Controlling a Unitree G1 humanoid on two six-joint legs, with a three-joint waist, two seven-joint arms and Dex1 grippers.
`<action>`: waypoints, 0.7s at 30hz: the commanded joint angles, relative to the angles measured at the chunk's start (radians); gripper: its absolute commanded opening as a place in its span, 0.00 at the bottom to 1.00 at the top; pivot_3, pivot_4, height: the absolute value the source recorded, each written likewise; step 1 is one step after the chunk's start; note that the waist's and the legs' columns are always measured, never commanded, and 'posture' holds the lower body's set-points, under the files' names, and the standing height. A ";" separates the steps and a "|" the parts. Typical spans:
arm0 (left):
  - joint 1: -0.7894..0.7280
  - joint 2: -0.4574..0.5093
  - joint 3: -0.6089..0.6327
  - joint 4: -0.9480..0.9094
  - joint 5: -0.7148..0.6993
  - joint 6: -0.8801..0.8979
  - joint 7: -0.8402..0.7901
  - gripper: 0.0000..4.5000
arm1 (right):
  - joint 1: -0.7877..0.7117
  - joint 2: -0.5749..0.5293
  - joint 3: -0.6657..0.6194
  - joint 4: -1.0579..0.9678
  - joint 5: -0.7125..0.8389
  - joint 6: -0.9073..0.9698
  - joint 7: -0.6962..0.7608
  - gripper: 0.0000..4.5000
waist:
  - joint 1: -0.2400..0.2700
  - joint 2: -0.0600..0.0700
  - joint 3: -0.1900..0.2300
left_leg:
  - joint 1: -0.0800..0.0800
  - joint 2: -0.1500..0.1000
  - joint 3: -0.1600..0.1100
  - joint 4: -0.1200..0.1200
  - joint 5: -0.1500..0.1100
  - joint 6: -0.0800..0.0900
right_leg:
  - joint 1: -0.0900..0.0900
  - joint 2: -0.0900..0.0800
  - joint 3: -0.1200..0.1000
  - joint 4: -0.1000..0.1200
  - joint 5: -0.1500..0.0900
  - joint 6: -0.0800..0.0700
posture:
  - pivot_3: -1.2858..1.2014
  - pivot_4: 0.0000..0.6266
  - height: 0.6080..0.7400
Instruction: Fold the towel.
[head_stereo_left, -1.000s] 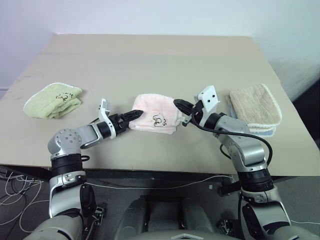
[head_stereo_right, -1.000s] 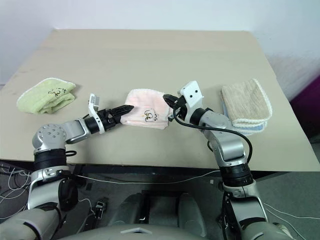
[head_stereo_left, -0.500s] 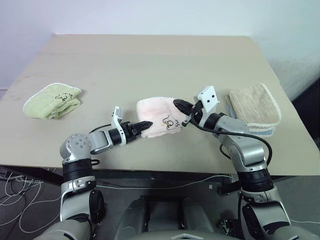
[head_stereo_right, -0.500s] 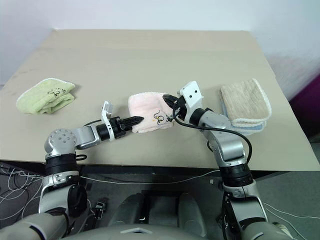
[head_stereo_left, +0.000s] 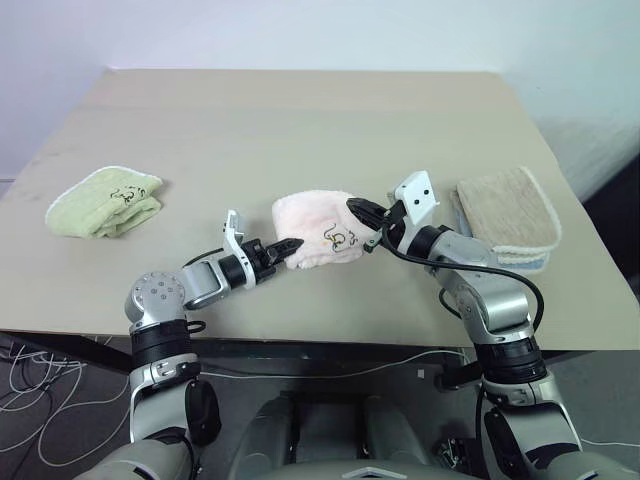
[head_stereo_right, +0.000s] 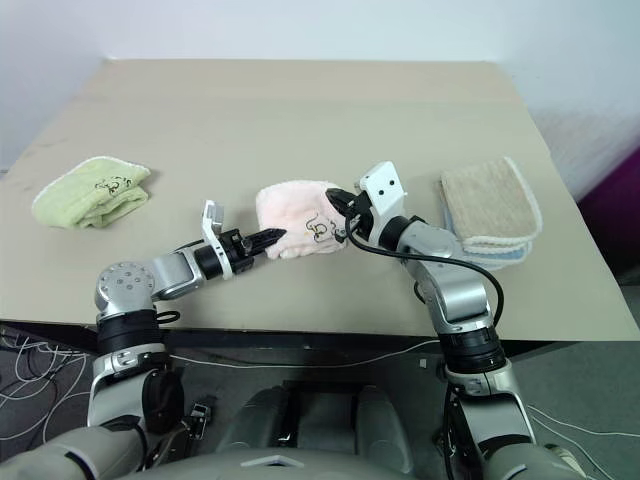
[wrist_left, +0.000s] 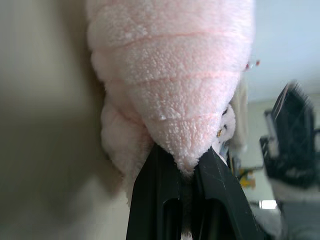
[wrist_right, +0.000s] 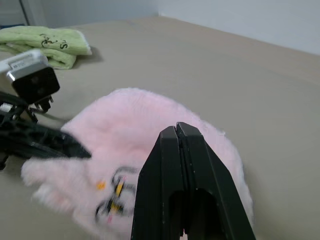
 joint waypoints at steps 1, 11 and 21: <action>-0.109 0.022 0.079 -0.020 -0.032 -0.150 0.034 0.00 | -0.026 -0.008 -0.021 -0.039 0.006 -0.011 -0.006 0.00 | 0.000 0.000 0.000 | 0.000 0.000 0.000 0.000 0.000 0.000 | 0.000 0.000 0.000 0.000 0.000 0.000 | 0.52 0.24 1.00; -0.384 0.278 0.202 0.364 0.058 -0.568 0.077 0.00 | -0.043 -0.005 -0.015 -0.018 0.001 -0.025 -0.004 0.00 | -0.007 0.000 0.000 | -0.001 0.000 0.001 -0.001 0.000 0.000 | -0.002 0.001 0.001 0.000 0.000 0.000 | 0.52 0.24 1.00; -0.410 0.522 0.255 0.753 0.120 -0.793 0.042 0.00 | -0.015 -0.016 -0.026 -0.042 0.001 -0.025 -0.016 0.00 | -0.003 -0.001 0.001 | -0.001 0.000 0.000 -0.001 0.000 0.000 | -0.002 0.001 0.000 0.000 0.000 0.000 | 0.52 0.24 1.00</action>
